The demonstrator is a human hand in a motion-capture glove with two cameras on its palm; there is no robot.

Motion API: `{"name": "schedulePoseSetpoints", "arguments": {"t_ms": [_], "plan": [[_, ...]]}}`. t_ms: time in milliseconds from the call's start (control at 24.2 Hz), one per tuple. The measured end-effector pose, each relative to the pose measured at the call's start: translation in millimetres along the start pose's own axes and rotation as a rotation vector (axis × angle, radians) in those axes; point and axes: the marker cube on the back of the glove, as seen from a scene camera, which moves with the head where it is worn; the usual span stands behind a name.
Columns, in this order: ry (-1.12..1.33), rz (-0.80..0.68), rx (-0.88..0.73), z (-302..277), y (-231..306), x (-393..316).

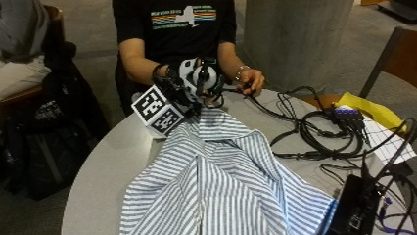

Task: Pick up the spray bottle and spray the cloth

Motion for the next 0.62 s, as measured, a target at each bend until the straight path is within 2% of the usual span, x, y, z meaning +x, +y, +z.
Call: {"name": "schedulePoseSetpoints", "arguments": {"t_ms": [621], "plan": [[0.024,-0.016,0.001,0.8,3.4,-1.6]]}}
